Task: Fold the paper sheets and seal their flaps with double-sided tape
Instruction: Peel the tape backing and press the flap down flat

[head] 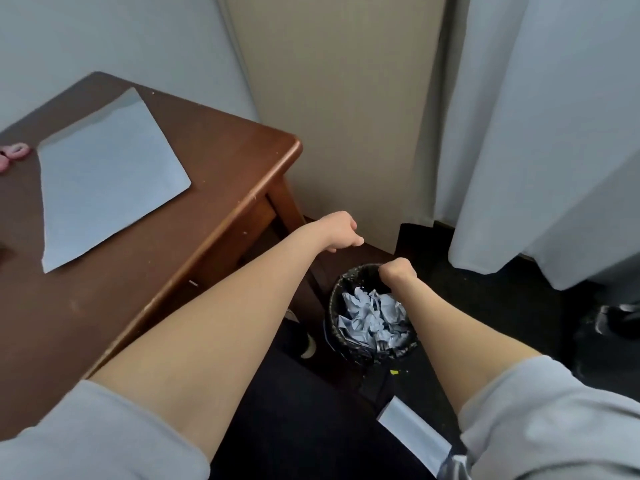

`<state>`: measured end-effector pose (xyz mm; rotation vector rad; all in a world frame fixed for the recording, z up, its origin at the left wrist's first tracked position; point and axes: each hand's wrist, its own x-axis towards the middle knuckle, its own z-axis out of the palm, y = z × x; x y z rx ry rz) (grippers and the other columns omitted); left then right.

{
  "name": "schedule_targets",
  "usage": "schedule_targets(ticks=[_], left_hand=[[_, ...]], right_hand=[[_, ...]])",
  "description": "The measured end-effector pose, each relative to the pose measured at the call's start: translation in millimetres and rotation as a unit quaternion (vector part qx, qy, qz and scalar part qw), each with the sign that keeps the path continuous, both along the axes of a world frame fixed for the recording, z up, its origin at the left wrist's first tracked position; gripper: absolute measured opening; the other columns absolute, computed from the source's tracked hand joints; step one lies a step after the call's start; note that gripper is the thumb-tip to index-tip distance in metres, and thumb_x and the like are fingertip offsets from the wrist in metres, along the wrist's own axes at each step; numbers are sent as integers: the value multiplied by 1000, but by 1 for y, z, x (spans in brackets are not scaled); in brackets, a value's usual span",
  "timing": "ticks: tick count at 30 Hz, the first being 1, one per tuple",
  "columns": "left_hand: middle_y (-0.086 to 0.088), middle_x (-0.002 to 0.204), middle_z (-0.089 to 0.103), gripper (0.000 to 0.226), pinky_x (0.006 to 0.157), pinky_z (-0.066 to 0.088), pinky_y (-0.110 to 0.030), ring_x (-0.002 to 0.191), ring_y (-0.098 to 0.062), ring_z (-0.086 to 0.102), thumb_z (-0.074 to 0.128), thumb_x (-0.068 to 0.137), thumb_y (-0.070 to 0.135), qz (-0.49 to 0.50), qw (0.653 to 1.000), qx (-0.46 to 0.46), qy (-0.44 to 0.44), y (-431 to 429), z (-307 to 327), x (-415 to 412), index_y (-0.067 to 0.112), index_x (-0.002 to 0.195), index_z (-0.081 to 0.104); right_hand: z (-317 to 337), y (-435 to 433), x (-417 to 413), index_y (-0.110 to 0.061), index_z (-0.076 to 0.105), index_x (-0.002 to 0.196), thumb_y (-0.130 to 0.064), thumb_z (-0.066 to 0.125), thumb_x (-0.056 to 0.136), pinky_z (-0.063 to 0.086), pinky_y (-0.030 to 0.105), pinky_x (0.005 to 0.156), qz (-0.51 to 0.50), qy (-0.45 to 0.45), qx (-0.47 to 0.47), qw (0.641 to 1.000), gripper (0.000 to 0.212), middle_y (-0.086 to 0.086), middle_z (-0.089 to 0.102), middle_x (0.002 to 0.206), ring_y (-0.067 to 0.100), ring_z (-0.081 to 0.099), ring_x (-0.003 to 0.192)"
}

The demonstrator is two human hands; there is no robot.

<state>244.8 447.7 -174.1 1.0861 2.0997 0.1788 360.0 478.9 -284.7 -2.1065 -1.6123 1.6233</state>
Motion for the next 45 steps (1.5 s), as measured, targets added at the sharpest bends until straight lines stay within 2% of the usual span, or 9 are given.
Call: schedule_targets(ticks=[4, 7, 11, 15, 17, 20, 24, 31, 45], left_hand=[[-10, 136, 49, 47, 95, 51, -37, 121, -24, 50, 57, 94, 21, 3, 1000, 11, -1, 2, 13, -1, 10, 138, 45], [-10, 133, 51, 46, 95, 51, -36, 119, -25, 53, 57, 94, 20, 1, 1000, 31, 2, 3, 33, 0, 10, 137, 45], [-9, 131, 54, 42, 97, 50, -39, 112, -28, 59, 55, 94, 18, -12, 998, 60, 24, 2, 65, 3, 13, 136, 47], [-9, 132, 53, 41, 97, 50, -37, 112, -26, 59, 50, 95, 11, -17, 995, 97, 35, -7, 101, 4, 12, 136, 47], [-9, 131, 54, 41, 96, 51, -36, 114, -25, 58, 49, 95, 8, -6, 991, 127, 30, -13, 121, 3, 12, 135, 48], [-10, 129, 55, 39, 94, 52, -36, 114, -25, 58, 48, 94, 4, 16, 982, 184, 28, -26, 152, -2, 11, 133, 51], [-8, 125, 58, 35, 97, 50, -40, 115, -24, 56, 48, 95, 5, 41, 961, 259, 87, -52, 193, -25, 12, 129, 54], [-12, 129, 57, 33, 95, 49, -36, 116, -27, 56, 45, 96, 4, 125, 936, 294, 150, -110, 228, -79, 9, 127, 55], [-7, 134, 55, 37, 99, 42, -31, 123, -25, 52, 49, 92, 8, 305, 895, 204, 253, -288, 231, -196, 13, 128, 57]], right_hand=[[18, 6, -5, -3, 67, 109, -13, 59, 87, 49, 30, 79, 5, 41, 19, 999, 25, 14, 66, 107, 31, 63, 102], [43, 11, -15, -12, 69, 82, -12, 59, 84, 42, 25, 71, 15, 81, 46, 996, 10, 8, 62, 85, 28, 58, 85], [83, 14, -29, -18, 42, 54, -11, 50, 81, 36, 26, 67, 20, 100, 97, 990, 29, -1, 42, 63, 24, 39, 74], [129, 12, -36, -23, 56, 64, -14, 50, 82, 43, 29, 72, 12, 138, 138, 981, 20, 3, 58, 83, 28, 51, 82], [154, 10, -39, -23, 69, 91, -16, 52, 84, 45, 29, 76, 7, 159, 160, 974, 20, 5, 65, 101, 28, 59, 95], [192, 5, -47, -21, 64, 120, -16, 53, 86, 48, 30, 85, 1, 177, 200, 964, 35, 2, 63, 121, 25, 58, 112], [246, -10, -70, -21, 65, 117, -14, 50, 84, 50, 37, 96, 29, 215, 250, 943, 37, 3, 63, 123, 25, 57, 115], [296, -51, -129, -21, 67, 112, -15, 52, 84, 51, 36, 95, 116, 248, 301, 913, 33, 6, 65, 119, 27, 59, 112], [316, -190, -270, -14, 66, 114, -8, 48, 87, 51, 36, 93, 354, 287, 282, 844, 33, 6, 64, 116, 25, 58, 109]])
